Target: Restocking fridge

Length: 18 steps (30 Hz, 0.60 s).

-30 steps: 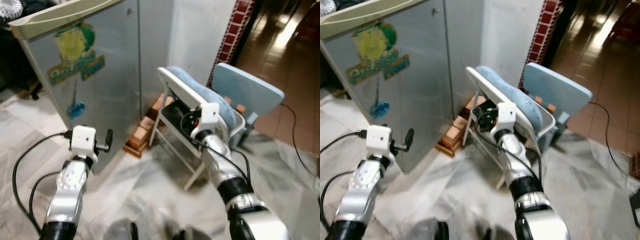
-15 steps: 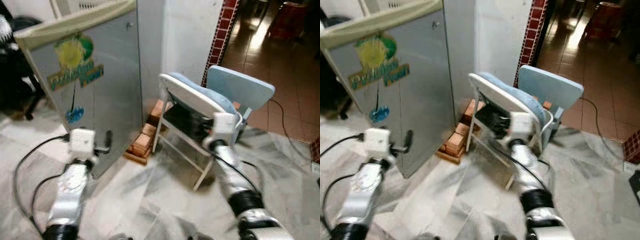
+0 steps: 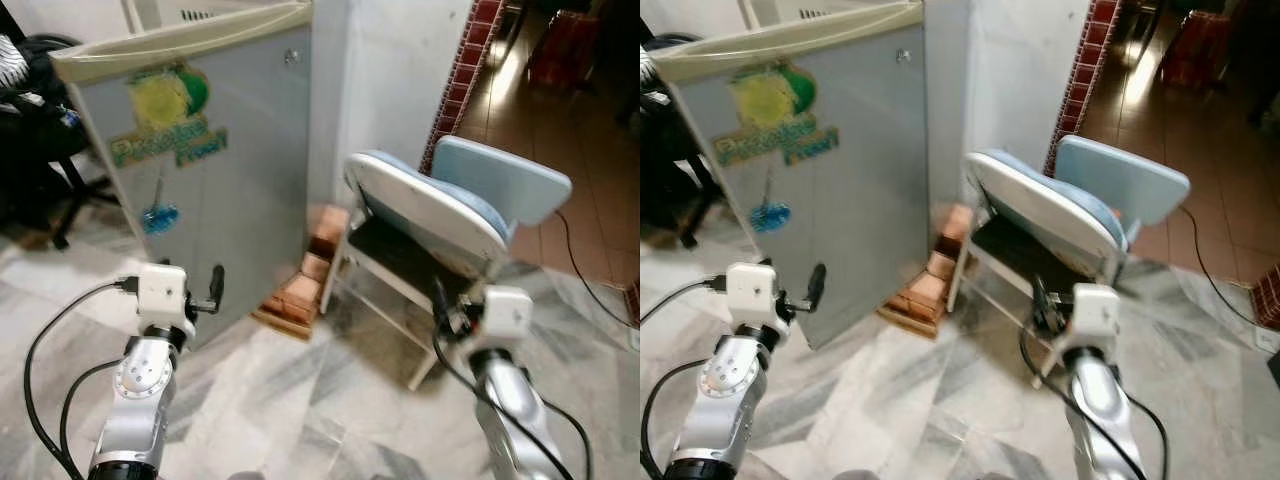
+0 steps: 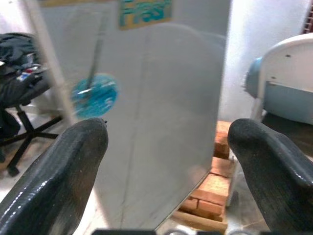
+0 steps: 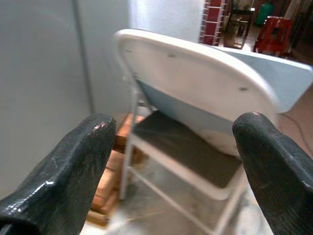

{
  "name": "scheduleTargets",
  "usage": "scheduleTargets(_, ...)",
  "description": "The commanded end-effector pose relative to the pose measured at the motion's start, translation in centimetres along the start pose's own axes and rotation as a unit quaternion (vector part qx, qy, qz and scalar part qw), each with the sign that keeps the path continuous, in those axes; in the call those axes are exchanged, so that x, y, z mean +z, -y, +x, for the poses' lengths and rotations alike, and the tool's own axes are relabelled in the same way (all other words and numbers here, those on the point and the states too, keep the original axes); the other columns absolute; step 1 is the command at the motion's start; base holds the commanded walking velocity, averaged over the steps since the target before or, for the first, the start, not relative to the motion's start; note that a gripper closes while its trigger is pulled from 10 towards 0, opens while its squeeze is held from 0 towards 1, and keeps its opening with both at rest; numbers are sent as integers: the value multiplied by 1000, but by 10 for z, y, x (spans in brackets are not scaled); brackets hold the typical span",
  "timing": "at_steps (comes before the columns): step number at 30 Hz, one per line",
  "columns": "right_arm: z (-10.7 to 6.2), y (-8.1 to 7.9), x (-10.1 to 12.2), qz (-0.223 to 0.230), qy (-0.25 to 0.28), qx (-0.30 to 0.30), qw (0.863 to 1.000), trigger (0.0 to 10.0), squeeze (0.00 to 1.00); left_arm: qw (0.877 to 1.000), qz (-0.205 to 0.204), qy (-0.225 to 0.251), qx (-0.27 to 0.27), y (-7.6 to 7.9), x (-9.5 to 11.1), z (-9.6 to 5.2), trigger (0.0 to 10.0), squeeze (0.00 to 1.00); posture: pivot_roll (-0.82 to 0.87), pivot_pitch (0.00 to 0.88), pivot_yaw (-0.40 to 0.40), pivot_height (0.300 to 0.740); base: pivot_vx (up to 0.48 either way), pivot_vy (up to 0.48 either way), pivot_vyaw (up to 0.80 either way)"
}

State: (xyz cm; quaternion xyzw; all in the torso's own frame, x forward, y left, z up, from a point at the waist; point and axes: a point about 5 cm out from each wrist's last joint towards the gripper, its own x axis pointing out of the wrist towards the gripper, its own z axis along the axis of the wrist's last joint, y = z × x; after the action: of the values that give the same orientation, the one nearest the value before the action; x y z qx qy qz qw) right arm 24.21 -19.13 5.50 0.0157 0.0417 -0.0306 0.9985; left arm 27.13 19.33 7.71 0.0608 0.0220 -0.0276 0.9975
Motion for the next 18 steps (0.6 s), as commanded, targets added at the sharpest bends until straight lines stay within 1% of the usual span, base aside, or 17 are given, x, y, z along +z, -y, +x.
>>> scheduleTargets(1, 5, -4, 12, -3, 25, 5, 1000, 10000, 0, 1000, 7, 10, 2, 1, 5, 3, 10000, 0, -12, 0, 1, 740, 0, 480, 0)
scheduleTargets(4, 7, -4, 16, -5, 36, 2, 999, 10000, 0, 1000, 5, 15, -1, 5, 7, 4, 10000, 0, -15, 0, 13, 740, 0, 480, 0)
scheduleTargets(5, 7, -4, 21, -15, 43, 0, 999, 10000, 0, 1000, 3, 18, -6, 7, 9, 4, 10000, 0, -27, 0, 22, 740, 0, 480, 0)
scheduleTargets(8, 6, -2, 23, -20, 47, -9, 999, 10000, 0, 1000, 4, 20, -14, 9, 8, 2, 10000, 0, -51, 0, 30, 740, 0, 480, 0)
scheduleTargets(12, 5, -3, 24, -20, 45, -11, 999, 10000, 0, 1000, 0, 20, -16, 11, 8, 4, 10000, 0, -58, 0, 26, 740, 0, 480, 0)
scheduleTargets(15, 7, -2, 22, -17, 34, -19, 999, 10000, 0, 1000, -10, 16, -15, 15, 7, 6, 10000, 0, -53, 0, 9, 740, 0, 480, 0)
scheduleTargets(18, 8, -1, 18, -13, 23, -23, 999, 10000, 0, 1000, -13, 10, -15, 17, 4, 2, 10000, 0, -29, 0, 1, 740, 0, 480, 0)
